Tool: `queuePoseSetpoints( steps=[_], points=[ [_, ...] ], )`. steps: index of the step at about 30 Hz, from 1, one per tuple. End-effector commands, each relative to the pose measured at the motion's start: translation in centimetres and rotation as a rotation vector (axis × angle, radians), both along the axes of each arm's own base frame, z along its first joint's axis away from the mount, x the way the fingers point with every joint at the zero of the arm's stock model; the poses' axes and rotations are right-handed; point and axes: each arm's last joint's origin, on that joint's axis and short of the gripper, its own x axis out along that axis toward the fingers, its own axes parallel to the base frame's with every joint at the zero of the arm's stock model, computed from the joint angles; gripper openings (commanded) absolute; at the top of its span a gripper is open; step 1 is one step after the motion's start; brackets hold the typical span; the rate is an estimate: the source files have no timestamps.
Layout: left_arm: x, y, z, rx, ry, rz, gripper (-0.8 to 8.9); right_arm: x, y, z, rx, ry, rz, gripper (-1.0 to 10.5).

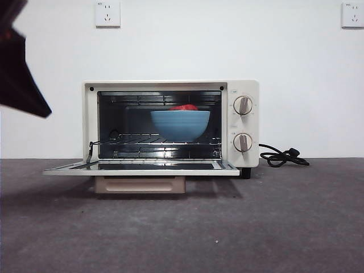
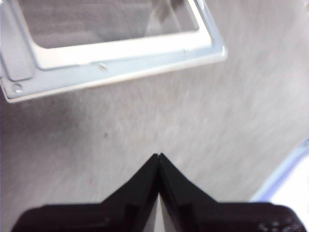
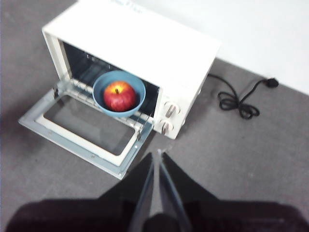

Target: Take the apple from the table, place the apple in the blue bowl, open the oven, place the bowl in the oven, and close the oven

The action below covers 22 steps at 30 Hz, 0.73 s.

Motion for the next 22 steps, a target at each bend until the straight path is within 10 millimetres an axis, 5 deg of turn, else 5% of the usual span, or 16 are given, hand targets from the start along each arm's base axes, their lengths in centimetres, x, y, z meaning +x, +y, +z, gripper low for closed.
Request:
queuePoseSetpoints(
  steps=[1, 14, 22],
  points=[
    [1.5, 1.4, -1.0, -0.157, 0.037, -0.008, -0.09, -1.0, -1.0, 0.3, 0.004, -0.012, 0.004, 0.3],
    [6.0, 6.3, -5.3, -0.288, 0.147, 0.287, -0.09, -3.6, -3.5, 1.1, 0.067, -0.068, 0.007, 0.3],
    [6.6, 6.6, -6.5, -0.254, 0.192, 0.368, -0.08, -3.4, -3.2, 0.8, 0.065, -0.044, 0.033, 0.3]
  ],
)
